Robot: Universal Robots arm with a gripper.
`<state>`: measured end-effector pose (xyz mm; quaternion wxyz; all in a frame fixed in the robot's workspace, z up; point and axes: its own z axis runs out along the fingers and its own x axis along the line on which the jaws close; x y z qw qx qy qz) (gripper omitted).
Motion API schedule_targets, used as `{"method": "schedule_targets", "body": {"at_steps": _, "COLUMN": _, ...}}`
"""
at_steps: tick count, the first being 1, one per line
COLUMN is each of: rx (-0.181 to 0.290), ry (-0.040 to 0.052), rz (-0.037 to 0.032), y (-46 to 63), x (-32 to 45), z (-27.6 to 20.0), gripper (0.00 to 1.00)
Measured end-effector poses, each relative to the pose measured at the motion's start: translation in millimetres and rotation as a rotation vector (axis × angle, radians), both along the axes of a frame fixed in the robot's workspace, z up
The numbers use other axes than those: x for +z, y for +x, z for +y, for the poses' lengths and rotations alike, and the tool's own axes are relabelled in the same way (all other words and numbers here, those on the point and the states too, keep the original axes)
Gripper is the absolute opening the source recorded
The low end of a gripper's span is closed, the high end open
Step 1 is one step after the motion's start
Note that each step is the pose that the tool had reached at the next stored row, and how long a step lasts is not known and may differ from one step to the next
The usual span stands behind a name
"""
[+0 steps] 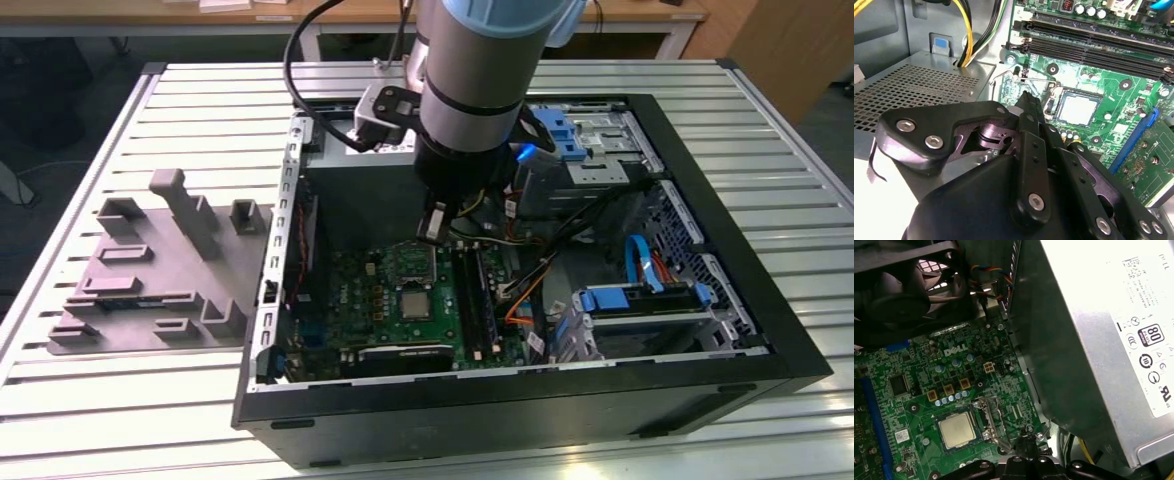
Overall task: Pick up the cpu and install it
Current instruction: 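Close the cpu cover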
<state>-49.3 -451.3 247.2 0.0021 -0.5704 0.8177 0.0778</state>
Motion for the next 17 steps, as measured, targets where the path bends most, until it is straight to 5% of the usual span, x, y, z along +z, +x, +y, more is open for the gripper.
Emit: {"method": "schedule_targets", "body": {"at_steps": 17, "rx": 0.026, "ry": -0.0024, "rz": 0.0000, "y": -0.4, "x": -1.4, "z": -4.6, "gripper": 0.11}}
